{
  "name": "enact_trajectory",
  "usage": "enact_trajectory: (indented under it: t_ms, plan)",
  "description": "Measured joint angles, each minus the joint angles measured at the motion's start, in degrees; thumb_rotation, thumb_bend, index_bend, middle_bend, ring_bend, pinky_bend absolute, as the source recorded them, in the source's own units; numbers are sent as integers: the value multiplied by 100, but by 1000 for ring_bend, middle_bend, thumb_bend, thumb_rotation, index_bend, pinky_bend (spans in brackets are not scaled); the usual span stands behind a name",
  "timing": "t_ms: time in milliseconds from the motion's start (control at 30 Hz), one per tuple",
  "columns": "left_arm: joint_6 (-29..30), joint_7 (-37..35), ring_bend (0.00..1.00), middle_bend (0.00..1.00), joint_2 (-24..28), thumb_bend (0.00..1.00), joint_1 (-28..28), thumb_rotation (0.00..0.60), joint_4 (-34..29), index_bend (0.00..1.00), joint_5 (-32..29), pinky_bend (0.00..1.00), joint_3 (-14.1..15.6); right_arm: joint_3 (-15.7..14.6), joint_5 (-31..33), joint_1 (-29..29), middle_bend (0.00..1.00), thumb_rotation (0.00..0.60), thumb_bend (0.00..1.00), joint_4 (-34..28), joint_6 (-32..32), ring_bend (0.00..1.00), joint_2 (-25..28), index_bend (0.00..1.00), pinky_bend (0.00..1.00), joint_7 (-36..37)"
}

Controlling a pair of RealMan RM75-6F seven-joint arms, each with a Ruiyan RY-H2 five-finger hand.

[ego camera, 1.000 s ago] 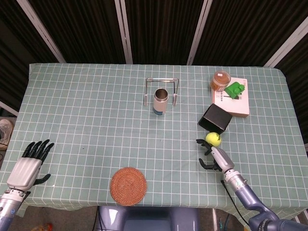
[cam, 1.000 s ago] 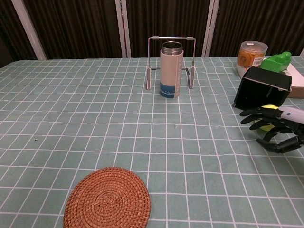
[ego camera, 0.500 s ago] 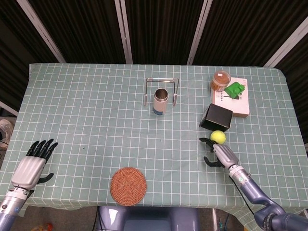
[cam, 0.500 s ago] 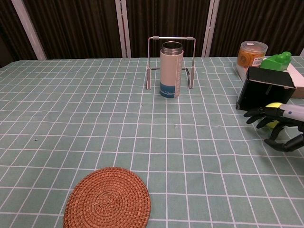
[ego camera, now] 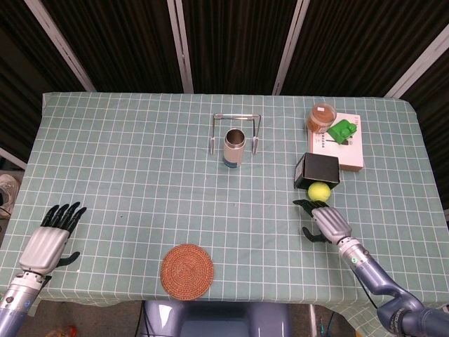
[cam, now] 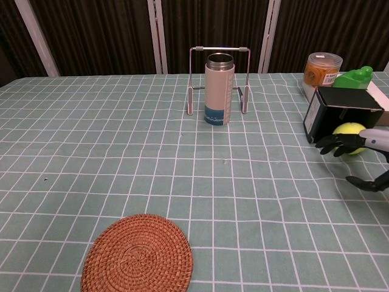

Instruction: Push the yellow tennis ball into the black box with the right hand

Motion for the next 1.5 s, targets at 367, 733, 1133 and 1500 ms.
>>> enact_trajectory:
  t_ms: [367,733,1133,1500]
  plan:
    - [23,-16,0,0,8,160,4,600,4,0,1,0,11,28,-77,279,123,600,515,386,-242,0,-51,112,0,-107]
    - [33,21,0,0,-8,161,7,600,-1,0,-3,0,22,-21,-233,517,84,600,514,749,-386,0,-29,78,0,-87]
    - [32,6,0,0,4,160,-11,600,-24,0,35,0,31,-86,-384,447,57,600,454,638,-22,0,71,18,0,-303]
    - [247,-201,0,0,146,160,67,600,-80,0,276,0,131,-342,-640,-103,1,600,353,-607,977,0,676,0,0,-768]
